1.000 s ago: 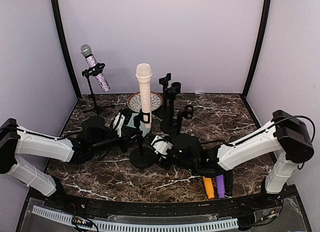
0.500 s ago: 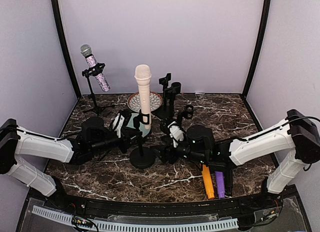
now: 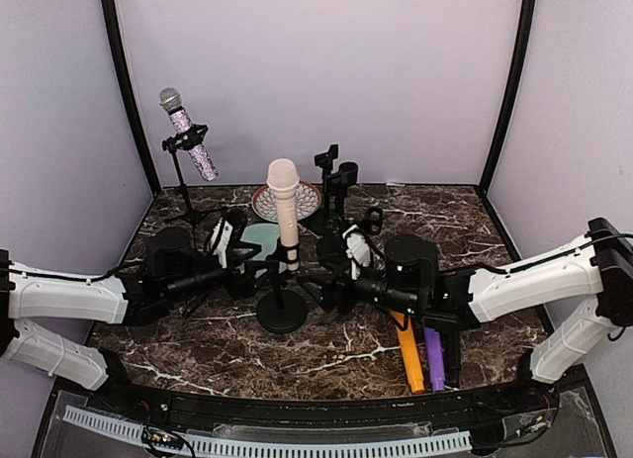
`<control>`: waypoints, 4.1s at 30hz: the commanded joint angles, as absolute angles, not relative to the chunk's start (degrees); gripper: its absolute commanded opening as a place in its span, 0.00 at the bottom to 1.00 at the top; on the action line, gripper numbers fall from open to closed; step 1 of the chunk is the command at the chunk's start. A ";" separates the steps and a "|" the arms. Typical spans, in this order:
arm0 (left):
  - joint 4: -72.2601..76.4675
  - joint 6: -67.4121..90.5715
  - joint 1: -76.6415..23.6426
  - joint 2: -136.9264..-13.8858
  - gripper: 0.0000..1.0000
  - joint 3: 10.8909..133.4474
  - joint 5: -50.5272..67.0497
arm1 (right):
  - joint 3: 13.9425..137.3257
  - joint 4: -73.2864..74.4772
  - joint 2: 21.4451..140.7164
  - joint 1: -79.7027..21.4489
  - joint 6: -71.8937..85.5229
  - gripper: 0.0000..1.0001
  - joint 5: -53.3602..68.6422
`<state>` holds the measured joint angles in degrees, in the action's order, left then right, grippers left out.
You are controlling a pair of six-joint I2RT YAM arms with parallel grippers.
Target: Remove the microphone from the stand
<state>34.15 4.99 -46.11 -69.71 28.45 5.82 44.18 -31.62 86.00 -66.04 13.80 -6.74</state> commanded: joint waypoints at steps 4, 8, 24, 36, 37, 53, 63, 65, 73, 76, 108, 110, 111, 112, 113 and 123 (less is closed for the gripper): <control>28.28 4.85 -45.79 -62.49 0.75 27.73 5.79 | 46.34 -32.41 82.50 -64.93 13.60 0.73 -5.72; 22.36 4.52 -44.67 -59.55 0.76 30.10 10.03 | 50.31 -28.10 81.74 -63.21 14.44 0.77 -4.02; -9.66 -5.26 -32.18 -61.27 0.79 50.02 34.20 | 69.67 -15.80 87.21 -58.72 9.70 0.84 8.07; -5.91 -10.14 -32.52 -69.51 0.78 50.58 38.31 | 76.04 -16.08 91.55 -58.70 7.38 0.85 7.09; -5.85 -10.21 -32.65 -69.60 0.79 50.60 38.05 | 76.63 -15.90 91.96 -58.71 7.12 0.85 6.80; -5.59 -11.96 -39.72 -75.26 0.77 52.49 23.68 | 79.98 -15.30 94.23 -58.80 5.56 0.56 5.91; -1.77 -10.38 -39.78 -76.15 0.52 51.67 24.63 | 78.93 -16.52 93.47 -58.88 5.24 0.39 5.63; -1.12 -10.04 -39.79 -76.26 0.51 51.29 24.88 | 78.84 -16.66 93.35 -58.85 5.19 0.37 5.63; -1.05 -10.37 -39.81 -76.80 0.28 50.85 25.56 | 78.50 -17.12 93.17 -58.86 5.37 0.32 5.38; -1.22 -10.97 -39.81 -76.82 0.20 50.44 25.83 | 78.36 -17.31 92.95 -58.88 5.45 0.29 5.37; -2.48 -13.94 -40.47 -79.09 0.00 49.45 24.36 | 77.31 -22.20 89.12 -58.89 6.58 0.00 -9.44; -2.49 -14.01 -40.49 -79.18 0.00 49.48 24.29 | 77.62 -22.04 89.20 -58.84 6.76 0.00 -10.40; -2.53 -14.05 -40.47 -79.19 0.00 49.44 24.22 | 77.80 -21.88 89.24 -58.88 6.83 0.00 -10.90; -2.50 -14.10 -40.57 -79.19 0.00 49.47 24.25 | 77.97 -21.77 89.33 -58.89 7.01 0.00 -11.49; -2.47 -14.08 -40.54 -79.23 0.00 49.48 24.25 | 78.18 -21.65 89.46 -58.80 7.15 0.00 -12.04; -2.81 -14.44 -40.92 -79.20 0.00 49.48 23.60 | 78.49 -21.92 89.16 -58.80 8.50 0.00 -16.22</control>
<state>2.52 -13.19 -40.42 -78.54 50.65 24.08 76.38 -14.98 92.31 -60.23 10.13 -8.64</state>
